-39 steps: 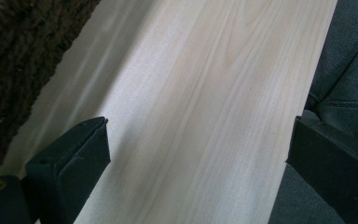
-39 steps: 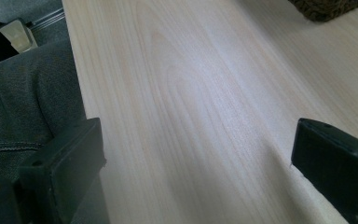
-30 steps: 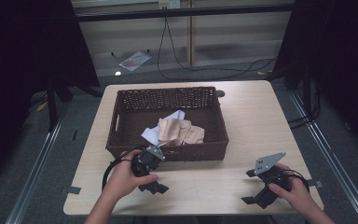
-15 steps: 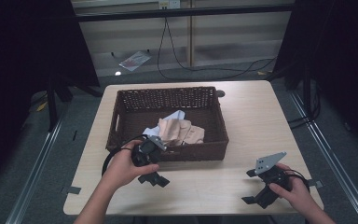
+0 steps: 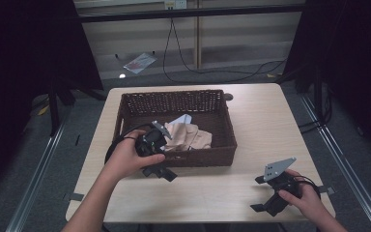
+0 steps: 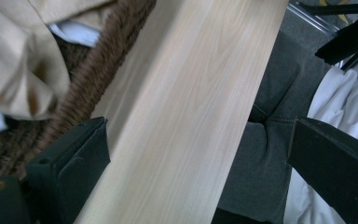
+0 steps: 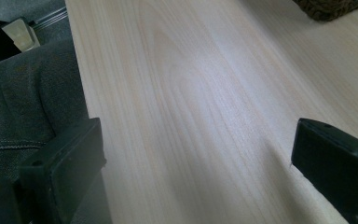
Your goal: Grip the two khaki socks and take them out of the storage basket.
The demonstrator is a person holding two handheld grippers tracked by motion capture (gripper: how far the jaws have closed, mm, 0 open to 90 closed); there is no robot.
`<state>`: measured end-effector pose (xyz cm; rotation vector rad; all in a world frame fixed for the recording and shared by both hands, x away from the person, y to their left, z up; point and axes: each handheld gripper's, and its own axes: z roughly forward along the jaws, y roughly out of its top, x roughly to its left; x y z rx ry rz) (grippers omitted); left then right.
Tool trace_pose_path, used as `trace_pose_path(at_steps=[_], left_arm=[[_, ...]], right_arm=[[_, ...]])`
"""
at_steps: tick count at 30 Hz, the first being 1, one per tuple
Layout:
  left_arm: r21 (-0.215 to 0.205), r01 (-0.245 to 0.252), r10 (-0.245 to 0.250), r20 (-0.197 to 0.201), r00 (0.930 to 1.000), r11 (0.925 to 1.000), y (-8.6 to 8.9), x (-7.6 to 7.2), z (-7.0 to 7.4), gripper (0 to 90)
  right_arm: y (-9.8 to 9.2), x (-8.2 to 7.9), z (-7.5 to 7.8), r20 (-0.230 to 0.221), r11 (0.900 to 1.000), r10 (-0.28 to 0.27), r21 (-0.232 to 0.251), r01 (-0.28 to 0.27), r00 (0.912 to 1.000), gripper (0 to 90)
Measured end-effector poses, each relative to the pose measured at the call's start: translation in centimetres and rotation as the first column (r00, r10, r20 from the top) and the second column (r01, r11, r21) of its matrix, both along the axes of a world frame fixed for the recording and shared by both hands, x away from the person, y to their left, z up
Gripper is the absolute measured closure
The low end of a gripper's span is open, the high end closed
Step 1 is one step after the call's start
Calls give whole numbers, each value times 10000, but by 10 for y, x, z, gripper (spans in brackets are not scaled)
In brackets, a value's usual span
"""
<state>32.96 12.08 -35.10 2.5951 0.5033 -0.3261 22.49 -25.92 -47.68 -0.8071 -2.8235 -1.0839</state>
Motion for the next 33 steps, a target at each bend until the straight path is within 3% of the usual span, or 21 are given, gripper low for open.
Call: trace_pose_path(at_steps=[8,9,23,29,33], left_arm=[[56,-170,170,29,9999,9998,-2,18,11,49],[16,-364,364,4,9993,9993,-3,23,12,49],[143,-887,887,52,9960,9960,-11,54,5,62],[346,-1533,1527,175,9881,9876,-12,70,-6,61],[286,-2348,2340,263,9719,9716,-13,83,-15,63]], right_arm=[[0,0,0,-3,10000,60,21,-60,10000,20],[0,0,0,10,10000,50,1,-50,10000,20],[0,0,0,21,10000,89,11,-89,10000,20],[0,0,0,37,9999,114,12,-114,9999,20],[0,0,0,15,10000,93,25,-93,10000,20]])
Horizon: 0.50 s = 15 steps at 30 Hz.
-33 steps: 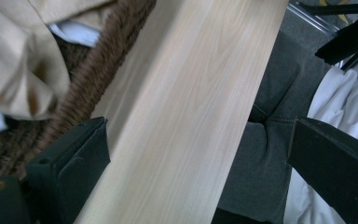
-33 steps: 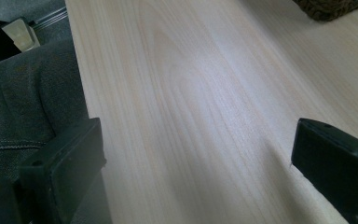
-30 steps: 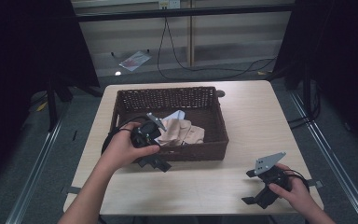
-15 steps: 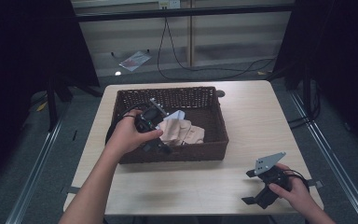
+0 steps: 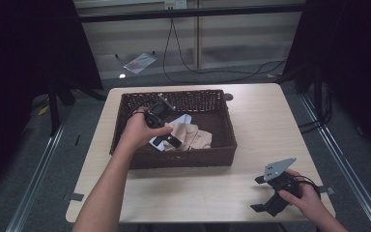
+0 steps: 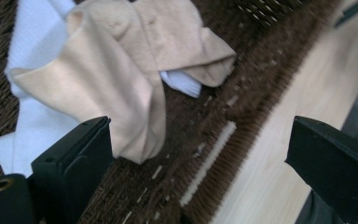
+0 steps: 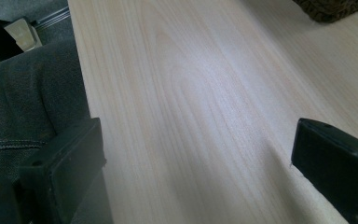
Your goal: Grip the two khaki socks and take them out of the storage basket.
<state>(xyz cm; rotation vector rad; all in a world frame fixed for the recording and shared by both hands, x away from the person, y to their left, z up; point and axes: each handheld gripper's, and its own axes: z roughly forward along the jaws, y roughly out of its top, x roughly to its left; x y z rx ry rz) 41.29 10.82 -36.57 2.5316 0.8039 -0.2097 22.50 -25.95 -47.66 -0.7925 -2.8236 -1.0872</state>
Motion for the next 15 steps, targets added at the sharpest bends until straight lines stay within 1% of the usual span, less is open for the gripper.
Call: trace_pose_path(at_steps=[1,2,4,5,6,8,9,10,11,12,13,14,15], left_arm=[[0,0,0,0,10000,10000,0,0,0,63],[15,-149,149,55,9999,9999,0,2,-1,63],[160,-399,396,172,9991,9991,0,7,-4,64],[238,-443,439,180,9989,9987,0,9,-6,68],[334,-467,458,282,9986,9983,0,10,-7,103],[521,-568,550,350,9979,9970,1,13,-11,104],[536,-624,609,300,9977,9966,1,14,-13,107],[464,-736,722,317,9969,9962,2,15,-15,121],[468,-1038,1023,343,9942,9935,4,19,-18,153],[468,-1038,1023,343,9942,9935,4,19,-18,166],[413,-1195,1179,387,9923,9920,5,22,-23,184],[413,-1195,1179,387,9923,9920,5,22,-23,189],[501,-1239,1224,328,9919,9910,6,23,-25,190]], right_arm=[[0,0,0,0,10000,0,0,0,10000,20],[0,0,0,5,10000,5,7,-5,10000,20],[0,0,0,14,10000,3,19,-3,10000,20],[0,0,0,8,10000,4,26,-4,10000,20],[0,0,0,2,10000,6,13,-6,10000,20],[0,0,0,6,10000,22,12,-22,10000,20],[0,0,0,0,10000,21,8,-21,10000,20],[0,0,0,-7,10000,22,10,-22,10000,20],[0,0,0,-9,10000,28,4,-28,10000,20],[0,0,0,-8,10000,23,4,-23,10000,20],[0,0,0,-5,10000,17,12,-17,10000,20],[0,0,0,-5,10000,17,12,-17,10000,20],[0,0,0,11,10000,31,15,-31,10000,20]])
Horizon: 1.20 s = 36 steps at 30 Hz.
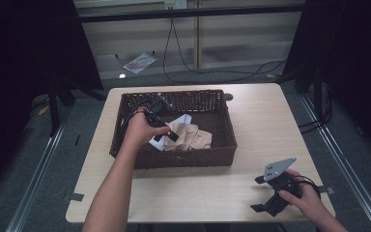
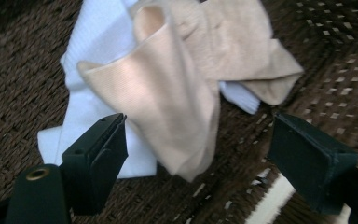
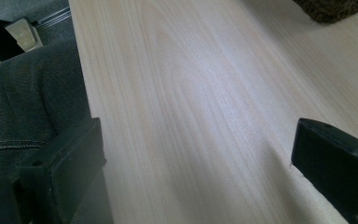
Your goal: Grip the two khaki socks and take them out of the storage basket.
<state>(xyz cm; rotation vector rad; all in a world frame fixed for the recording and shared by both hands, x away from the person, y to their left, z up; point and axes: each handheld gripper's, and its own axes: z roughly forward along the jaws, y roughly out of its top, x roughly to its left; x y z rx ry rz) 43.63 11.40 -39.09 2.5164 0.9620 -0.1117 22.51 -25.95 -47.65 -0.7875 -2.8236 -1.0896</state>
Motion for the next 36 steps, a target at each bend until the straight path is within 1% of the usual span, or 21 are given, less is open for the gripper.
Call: trace_pose_path(at_steps=[2,3,4,5,6,7,8,10,12,14,17,20,21,26,28,29,30,32,33,36], left_arm=[[31,-125,125,-43,9999,9999,1,4,-8,207],[31,-125,125,-43,9999,9999,1,4,-8,216],[56,-233,233,-106,9997,9997,1,5,-10,216],[123,-234,235,-52,9997,9997,0,5,-12,219],[121,-294,295,-89,9995,9995,-1,6,-14,221],[97,-253,254,-101,9996,9996,-2,6,-15,247],[66,-284,284,-75,9996,9996,-3,7,-16,254],[103,-341,341,-32,9994,9994,-4,8,-19,259],[197,-343,344,-50,9994,9992,-5,10,-21,278],[203,-407,407,-11,9992,9990,-4,12,-23,302],[307,-463,465,-57,9989,9985,-4,14,-25,323],[341,-600,601,-15,9982,9976,-4,15,-27,321],[305,-678,680,-68,9977,9972,-4,16,-28,311],[366,-691,696,-140,9975,9969,-3,15,-28,291],[409,-782,788,-137,9968,9961,-1,15,-28,280],[390,-828,838,-237,9962,9958,1,15,-28,264],[350,-890,899,-238,9957,9954,1,14,-29,260],[331,-852,860,-239,9960,9958,3,14,-29,252],[267,-844,851,-225,9961,9961,4,13,-29,285],[98,-785,788,-304,9964,9969,3,14,-31,293]], right_arm=[[0,0,0,-19,10000,-6,-9,6,10000,20],[0,0,0,-19,10000,-6,-9,6,10000,20],[0,0,0,-22,10000,-9,-10,9,10000,20],[0,0,0,-15,10000,-5,-4,5,10000,20],[0,0,0,-21,10000,-3,-3,3,10000,20],[0,0,0,-14,10000,9,-6,-9,10000,20],[0,0,0,-5,10000,10,-13,-10,10000,20],[0,0,0,-18,10000,7,-20,-7,10000,20],[0,0,0,-39,10000,6,-22,-6,10000,20],[0,0,0,-32,10000,1,-5,-1,10000,20],[0,0,0,-21,10000,7,10,-7,10000,20],[0,0,-1,-61,10000,52,27,-51,10000,20],[0,0,0,-22,10000,32,0,-32,10000,20],[0,0,0,-29,10000,13,25,-13,10000,20],[0,0,-1,-40,10000,27,35,-27,10000,20],[0,0,-1,-43,10000,36,33,-36,10000,20],[0,0,-1,-61,10000,29,53,-29,10000,20],[0,0,0,-48,10000,20,30,-20,10000,20],[0,0,-1,-46,10000,9,56,-8,10000,20],[0,0,-1,-87,10000,2,38,-2,10000,20]])
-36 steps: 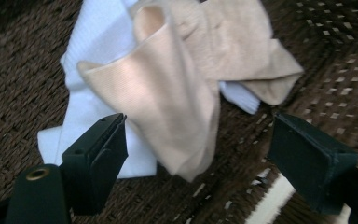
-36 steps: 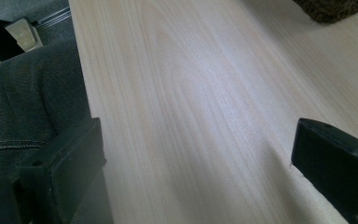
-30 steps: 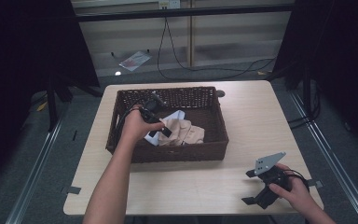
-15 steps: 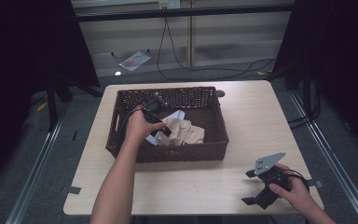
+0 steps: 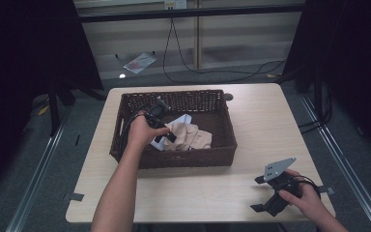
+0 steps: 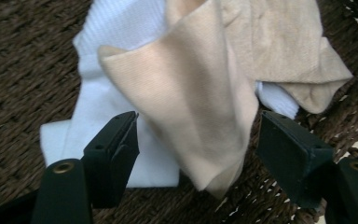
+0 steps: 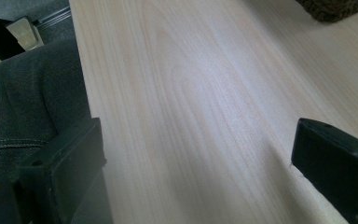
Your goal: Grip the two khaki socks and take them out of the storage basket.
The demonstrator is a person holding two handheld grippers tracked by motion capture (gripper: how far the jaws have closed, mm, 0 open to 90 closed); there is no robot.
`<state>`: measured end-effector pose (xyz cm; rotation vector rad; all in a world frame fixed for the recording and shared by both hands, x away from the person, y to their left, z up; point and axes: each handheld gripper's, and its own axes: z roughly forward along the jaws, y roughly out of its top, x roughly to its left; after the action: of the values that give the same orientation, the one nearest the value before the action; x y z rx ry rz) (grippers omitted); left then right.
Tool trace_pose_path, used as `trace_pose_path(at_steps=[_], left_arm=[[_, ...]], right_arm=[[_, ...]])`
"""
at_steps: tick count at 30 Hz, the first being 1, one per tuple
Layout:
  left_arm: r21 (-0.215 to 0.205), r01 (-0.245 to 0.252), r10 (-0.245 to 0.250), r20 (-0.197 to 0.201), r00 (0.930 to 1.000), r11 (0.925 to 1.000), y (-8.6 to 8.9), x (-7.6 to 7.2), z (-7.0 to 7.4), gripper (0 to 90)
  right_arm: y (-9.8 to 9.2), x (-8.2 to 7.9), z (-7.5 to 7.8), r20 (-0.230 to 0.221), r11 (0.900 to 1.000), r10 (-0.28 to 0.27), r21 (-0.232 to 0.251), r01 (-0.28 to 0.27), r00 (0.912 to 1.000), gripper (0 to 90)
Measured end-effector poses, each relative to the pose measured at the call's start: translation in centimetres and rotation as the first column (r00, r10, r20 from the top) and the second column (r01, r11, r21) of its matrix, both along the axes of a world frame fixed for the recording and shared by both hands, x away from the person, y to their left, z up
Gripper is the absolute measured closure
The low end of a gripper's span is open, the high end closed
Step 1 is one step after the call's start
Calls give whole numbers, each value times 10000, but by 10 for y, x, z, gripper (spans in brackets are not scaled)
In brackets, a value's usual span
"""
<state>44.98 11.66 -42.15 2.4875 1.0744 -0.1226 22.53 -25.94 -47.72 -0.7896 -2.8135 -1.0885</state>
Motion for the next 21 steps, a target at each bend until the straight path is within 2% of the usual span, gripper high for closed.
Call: trace_pose_path(at_steps=[2,5,9,14,15,18,21], left_arm=[[20,93,-93,27,10000,10000,-1,1,-1,321],[139,186,-184,-134,9997,9997,-3,3,-4,353],[-164,199,-201,-125,9997,9997,-5,2,-3,434],[-334,453,-457,-106,9989,9984,-6,1,3,668],[-315,627,-630,-92,9980,9975,-6,1,4,730],[-205,911,-916,-214,9956,9956,-8,1,5,777],[-140,898,-902,-334,9954,9959,-10,1,5,830]], right_arm=[[0,0,0,8,10000,49,-23,-49,10000,20],[0,1,0,24,10000,56,-5,-56,10000,20],[0,0,0,26,10000,13,7,-13,10000,20],[0,0,0,38,10000,29,17,-30,10000,20],[0,0,0,46,10000,29,16,-29,10000,20],[0,1,0,45,10000,53,2,-53,10000,20],[0,0,0,66,10000,82,-46,-81,9999,20]])
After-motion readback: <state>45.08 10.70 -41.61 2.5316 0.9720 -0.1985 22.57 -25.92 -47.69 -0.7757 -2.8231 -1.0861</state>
